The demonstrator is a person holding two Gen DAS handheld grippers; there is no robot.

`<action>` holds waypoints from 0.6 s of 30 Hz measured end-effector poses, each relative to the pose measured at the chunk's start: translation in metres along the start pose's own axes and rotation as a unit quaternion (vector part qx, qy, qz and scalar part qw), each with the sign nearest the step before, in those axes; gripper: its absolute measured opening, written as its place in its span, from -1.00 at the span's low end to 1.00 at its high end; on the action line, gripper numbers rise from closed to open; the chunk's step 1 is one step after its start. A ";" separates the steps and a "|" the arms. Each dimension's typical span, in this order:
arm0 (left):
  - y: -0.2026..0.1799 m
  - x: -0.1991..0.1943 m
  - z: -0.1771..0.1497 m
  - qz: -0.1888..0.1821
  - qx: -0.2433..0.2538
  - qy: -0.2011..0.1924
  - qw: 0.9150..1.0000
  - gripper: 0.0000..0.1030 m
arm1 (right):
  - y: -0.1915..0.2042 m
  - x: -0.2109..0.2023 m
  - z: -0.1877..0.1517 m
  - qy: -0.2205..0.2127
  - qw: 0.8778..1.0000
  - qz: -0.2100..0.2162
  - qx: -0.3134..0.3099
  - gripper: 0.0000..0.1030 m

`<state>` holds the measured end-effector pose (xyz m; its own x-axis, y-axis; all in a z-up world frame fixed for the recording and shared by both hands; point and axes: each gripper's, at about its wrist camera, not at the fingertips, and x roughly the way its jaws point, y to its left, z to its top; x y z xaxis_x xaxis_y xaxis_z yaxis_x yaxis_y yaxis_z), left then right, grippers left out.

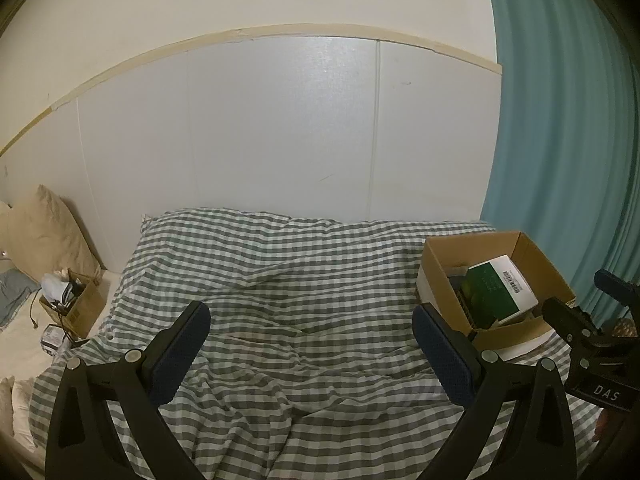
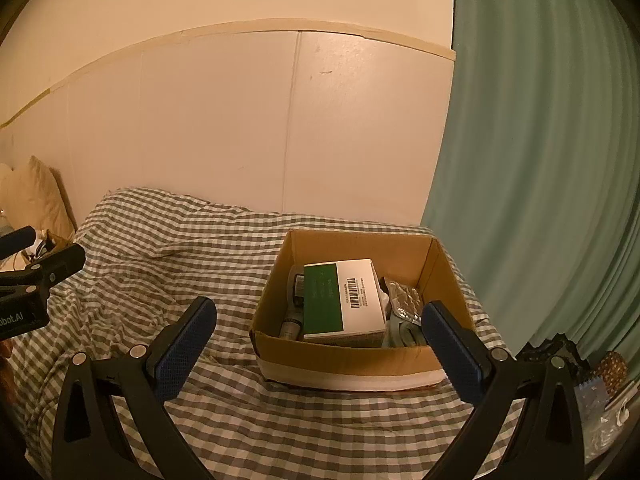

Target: Organize objects

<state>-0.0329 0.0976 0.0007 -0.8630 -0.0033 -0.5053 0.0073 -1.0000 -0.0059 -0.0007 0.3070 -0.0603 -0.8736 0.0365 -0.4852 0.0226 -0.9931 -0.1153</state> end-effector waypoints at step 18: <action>0.001 -0.001 0.000 0.004 -0.002 -0.001 1.000 1.00 | 0.001 0.002 -0.002 0.004 1.000 0.001 -0.011 0.99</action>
<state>-0.0318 0.0964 0.0009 -0.8642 -0.0119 -0.5030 0.0166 -0.9999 -0.0049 -0.0015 0.3061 -0.0628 -0.8695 0.0364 -0.4926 0.0343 -0.9904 -0.1337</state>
